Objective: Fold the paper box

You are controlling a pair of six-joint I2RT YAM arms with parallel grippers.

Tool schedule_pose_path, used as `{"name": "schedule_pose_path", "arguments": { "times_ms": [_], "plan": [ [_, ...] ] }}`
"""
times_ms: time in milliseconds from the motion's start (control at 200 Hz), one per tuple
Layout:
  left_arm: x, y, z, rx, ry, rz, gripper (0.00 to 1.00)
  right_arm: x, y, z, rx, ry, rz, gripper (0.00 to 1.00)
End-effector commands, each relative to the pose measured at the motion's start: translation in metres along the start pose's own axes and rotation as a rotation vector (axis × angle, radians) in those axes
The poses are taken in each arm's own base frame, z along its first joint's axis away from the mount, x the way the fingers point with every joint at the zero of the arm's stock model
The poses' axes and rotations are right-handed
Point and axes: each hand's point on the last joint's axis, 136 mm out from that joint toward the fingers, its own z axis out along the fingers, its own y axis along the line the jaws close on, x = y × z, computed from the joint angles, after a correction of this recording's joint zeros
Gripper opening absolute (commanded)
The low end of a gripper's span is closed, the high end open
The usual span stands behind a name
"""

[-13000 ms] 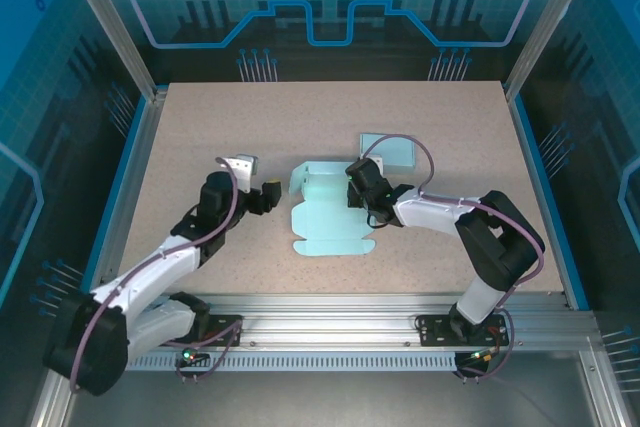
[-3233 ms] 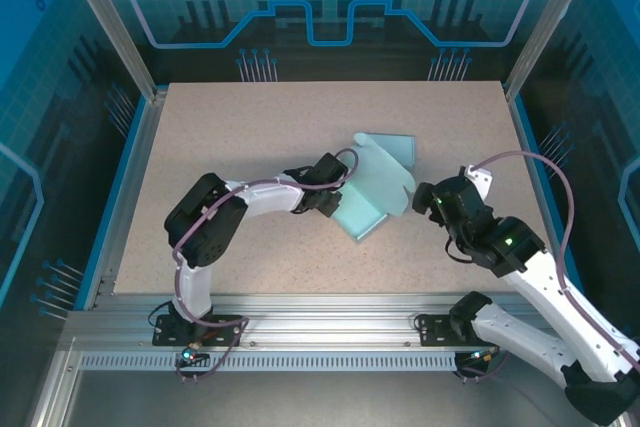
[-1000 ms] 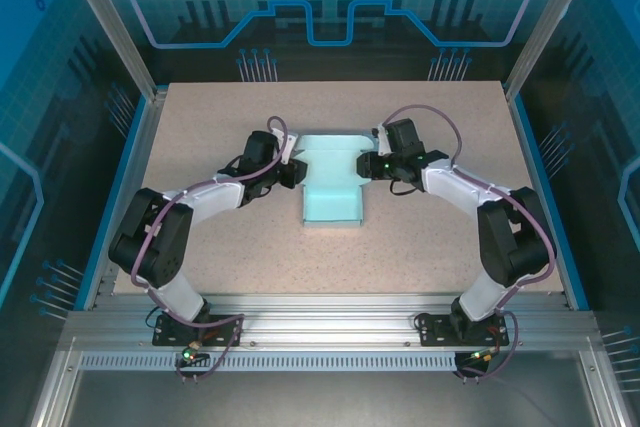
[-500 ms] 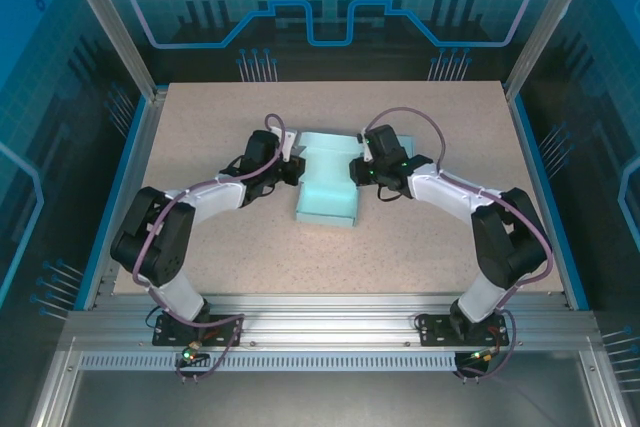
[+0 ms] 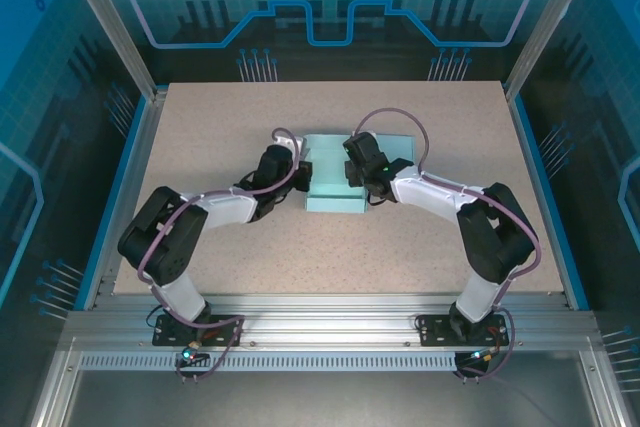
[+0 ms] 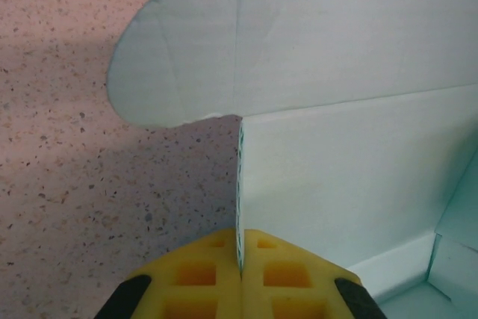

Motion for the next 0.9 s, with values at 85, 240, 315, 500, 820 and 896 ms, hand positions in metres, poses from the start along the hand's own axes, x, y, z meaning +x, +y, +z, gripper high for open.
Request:
{"name": "schedule_pose_path", "arguments": {
  "times_ms": [85,240,315,500,820,896],
  "plan": [
    [-0.041,-0.053,-0.034,0.221,-0.262,0.045,0.0,-0.023,0.043,-0.034,-0.189,-0.128,0.037,0.23],
    [-0.035,-0.057,-0.04,0.261,-0.316,0.035,0.0,-0.012,0.045,-0.037,-0.24,-0.13,0.066,0.27],
    [-0.029,-0.059,-0.041,0.273,-0.316,0.02,0.0,-0.003,0.046,-0.033,-0.253,-0.117,0.082,0.28],
    [-0.013,-0.064,-0.039,0.263,-0.273,0.015,0.01,0.009,0.047,-0.031,-0.271,-0.107,0.116,0.23],
    [-0.045,-0.055,-0.027,0.106,-0.318,0.086,0.0,-0.02,0.059,-0.024,-0.262,-0.192,0.071,0.07],
    [-0.06,-0.046,-0.027,0.029,-0.352,0.114,0.0,-0.033,0.067,-0.022,-0.277,-0.215,0.07,0.07]
  ]
}}
